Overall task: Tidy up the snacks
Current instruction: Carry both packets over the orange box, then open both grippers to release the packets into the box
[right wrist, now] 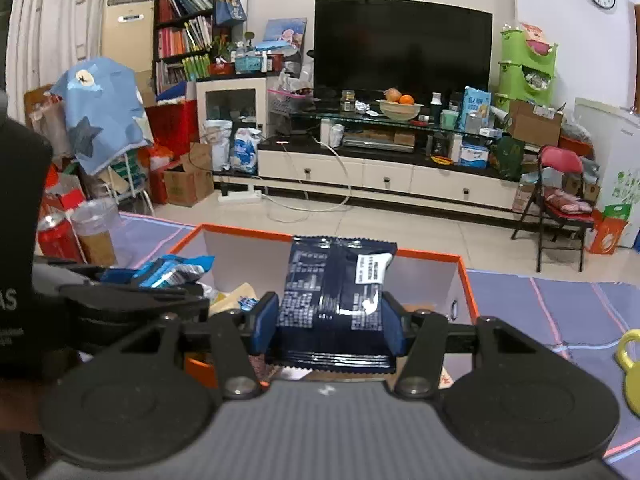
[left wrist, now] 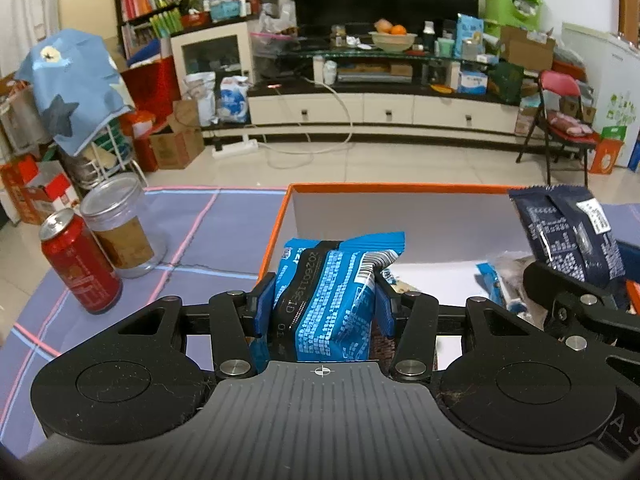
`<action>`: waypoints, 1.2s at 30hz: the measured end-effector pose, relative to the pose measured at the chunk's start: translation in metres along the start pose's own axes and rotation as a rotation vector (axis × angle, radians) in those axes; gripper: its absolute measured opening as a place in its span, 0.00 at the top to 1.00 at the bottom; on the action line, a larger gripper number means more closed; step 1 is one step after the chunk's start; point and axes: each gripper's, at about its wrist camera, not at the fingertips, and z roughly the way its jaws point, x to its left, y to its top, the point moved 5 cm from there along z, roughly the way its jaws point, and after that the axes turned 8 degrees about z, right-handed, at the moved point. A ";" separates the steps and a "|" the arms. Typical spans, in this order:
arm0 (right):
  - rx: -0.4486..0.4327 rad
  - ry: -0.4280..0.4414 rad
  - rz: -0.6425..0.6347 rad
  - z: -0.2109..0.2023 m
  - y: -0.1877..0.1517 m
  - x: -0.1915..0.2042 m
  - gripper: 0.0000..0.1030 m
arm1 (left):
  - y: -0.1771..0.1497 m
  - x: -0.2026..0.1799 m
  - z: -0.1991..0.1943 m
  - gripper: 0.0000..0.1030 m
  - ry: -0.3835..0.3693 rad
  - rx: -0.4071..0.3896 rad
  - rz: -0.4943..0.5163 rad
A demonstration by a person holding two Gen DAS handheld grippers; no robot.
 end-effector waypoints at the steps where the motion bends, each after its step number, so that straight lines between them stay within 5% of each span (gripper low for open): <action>1: -0.002 -0.006 -0.007 0.000 0.000 0.001 0.45 | -0.001 0.000 0.000 0.80 0.001 0.000 -0.002; 24: -0.093 -0.032 -0.152 -0.003 -0.007 0.013 0.46 | 0.007 0.010 -0.004 0.80 -0.049 -0.072 -0.053; 36: -0.070 -0.029 -0.166 0.001 -0.007 0.015 0.46 | 0.007 0.003 -0.004 0.80 -0.071 -0.081 -0.029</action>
